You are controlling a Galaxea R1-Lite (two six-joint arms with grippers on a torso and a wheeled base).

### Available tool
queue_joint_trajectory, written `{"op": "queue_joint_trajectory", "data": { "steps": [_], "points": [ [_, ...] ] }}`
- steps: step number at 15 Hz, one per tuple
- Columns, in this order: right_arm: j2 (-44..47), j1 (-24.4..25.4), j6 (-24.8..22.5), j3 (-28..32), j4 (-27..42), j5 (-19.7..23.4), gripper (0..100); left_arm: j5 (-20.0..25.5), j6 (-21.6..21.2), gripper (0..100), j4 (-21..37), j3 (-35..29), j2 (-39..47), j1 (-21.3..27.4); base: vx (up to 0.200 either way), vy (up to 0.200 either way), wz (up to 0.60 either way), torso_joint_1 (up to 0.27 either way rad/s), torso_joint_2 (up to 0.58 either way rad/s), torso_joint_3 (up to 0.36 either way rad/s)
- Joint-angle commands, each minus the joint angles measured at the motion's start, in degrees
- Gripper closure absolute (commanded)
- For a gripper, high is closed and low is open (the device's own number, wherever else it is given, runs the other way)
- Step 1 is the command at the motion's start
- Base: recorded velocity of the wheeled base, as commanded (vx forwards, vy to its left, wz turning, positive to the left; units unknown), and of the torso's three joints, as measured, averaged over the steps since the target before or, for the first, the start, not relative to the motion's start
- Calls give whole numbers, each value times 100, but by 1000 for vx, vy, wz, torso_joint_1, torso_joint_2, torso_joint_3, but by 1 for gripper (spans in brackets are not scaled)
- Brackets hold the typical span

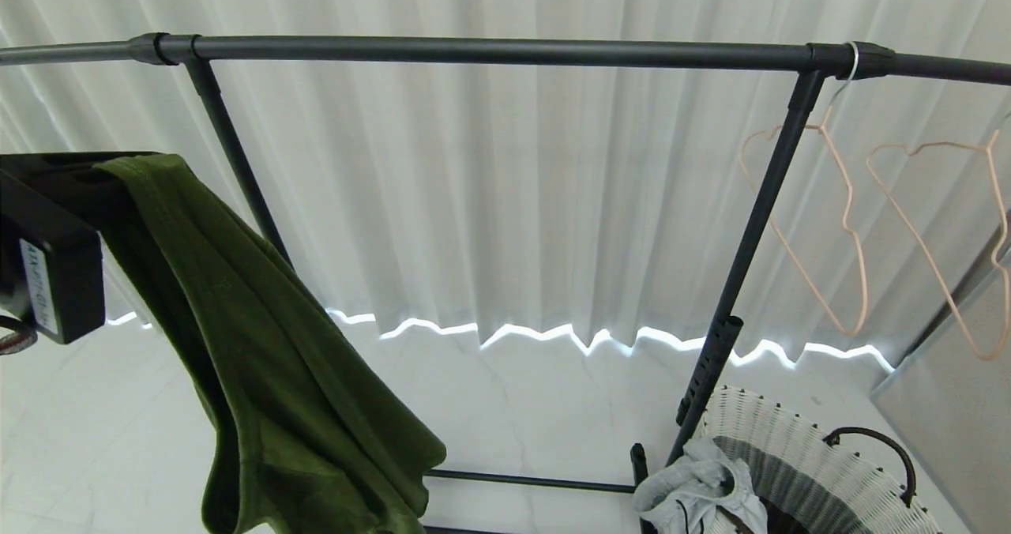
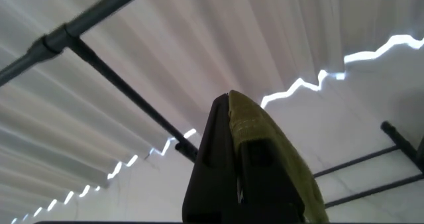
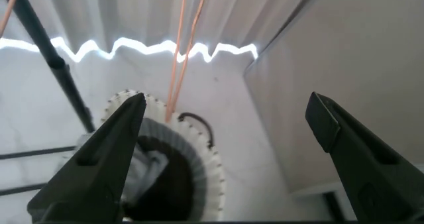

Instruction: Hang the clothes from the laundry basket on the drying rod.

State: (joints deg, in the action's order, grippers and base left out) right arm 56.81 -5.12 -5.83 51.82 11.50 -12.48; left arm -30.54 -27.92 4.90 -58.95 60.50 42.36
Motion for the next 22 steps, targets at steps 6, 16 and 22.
{"op": "queue_joint_trajectory", "data": {
  "steps": [6,16,22],
  "points": [
    [2264,-174,1198,1032,-693,27,0,-14,-47,100,-464,288,-38,-422,0,0,0,0,0,0],
    [3952,-455,1321,1533,-1782,0,0,-22,-74,100,-472,332,-109,-422,0,0,0,0,0,0],
    [3855,-455,1514,1497,-1791,0,100,-22,-74,100,-472,332,-74,-422,0,0,0,0,0,0]
  ]
}}
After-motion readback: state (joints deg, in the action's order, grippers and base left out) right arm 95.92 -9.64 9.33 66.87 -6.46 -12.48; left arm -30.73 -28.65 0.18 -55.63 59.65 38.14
